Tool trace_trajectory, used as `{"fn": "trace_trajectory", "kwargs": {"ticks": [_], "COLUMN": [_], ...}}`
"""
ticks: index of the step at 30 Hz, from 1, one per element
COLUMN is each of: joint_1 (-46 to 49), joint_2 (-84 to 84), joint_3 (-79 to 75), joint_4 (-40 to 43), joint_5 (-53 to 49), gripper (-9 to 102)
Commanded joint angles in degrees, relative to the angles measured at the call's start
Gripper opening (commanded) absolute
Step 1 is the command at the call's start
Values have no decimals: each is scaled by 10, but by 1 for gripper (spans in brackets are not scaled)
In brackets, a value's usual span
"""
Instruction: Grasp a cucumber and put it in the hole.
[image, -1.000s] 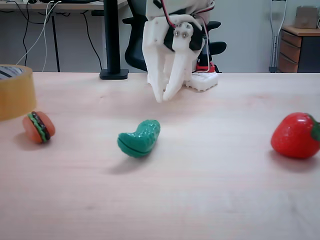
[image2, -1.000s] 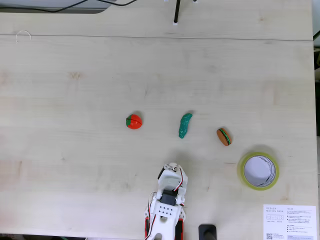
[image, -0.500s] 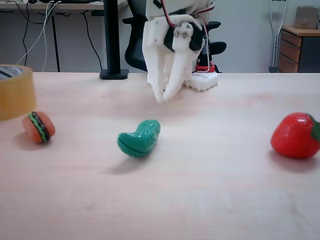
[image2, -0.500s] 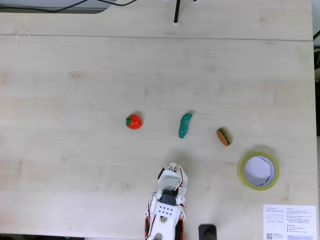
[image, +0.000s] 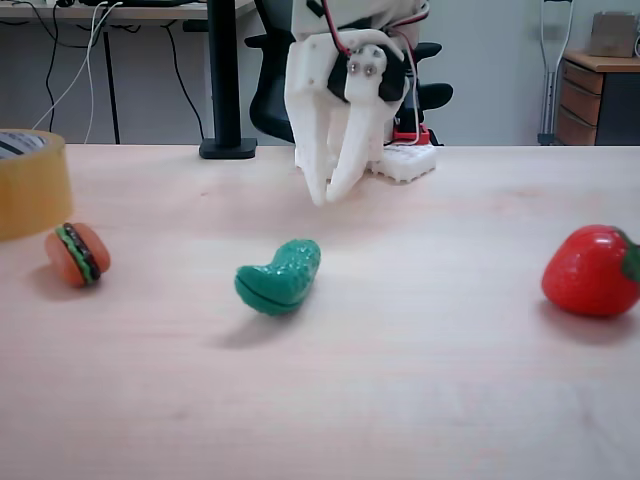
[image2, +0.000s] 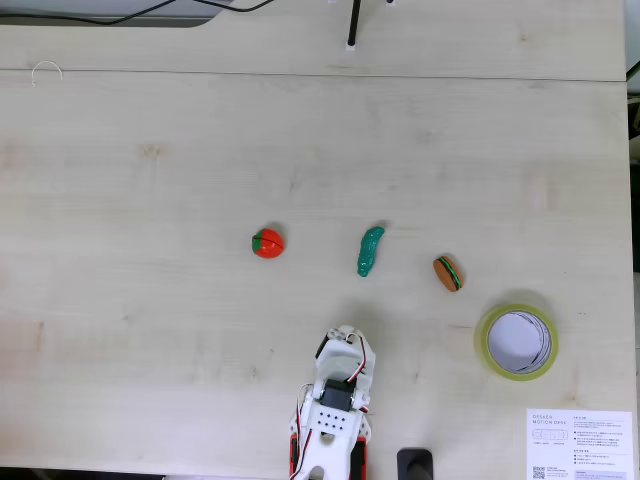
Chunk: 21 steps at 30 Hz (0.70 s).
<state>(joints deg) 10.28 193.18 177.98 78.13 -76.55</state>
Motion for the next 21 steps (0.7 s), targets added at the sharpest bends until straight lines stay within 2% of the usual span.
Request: {"fn": "trace_trajectory", "kwargs": {"ticks": [1, 17, 21], "joint_1": [2, 11, 10], "joint_2": [1, -11, -81], "joint_3": [-18, -247, -330], "joint_4": [-22, -50, -54], "joint_5": [-5, -1, -4], "gripper": [0, 2, 3]}}
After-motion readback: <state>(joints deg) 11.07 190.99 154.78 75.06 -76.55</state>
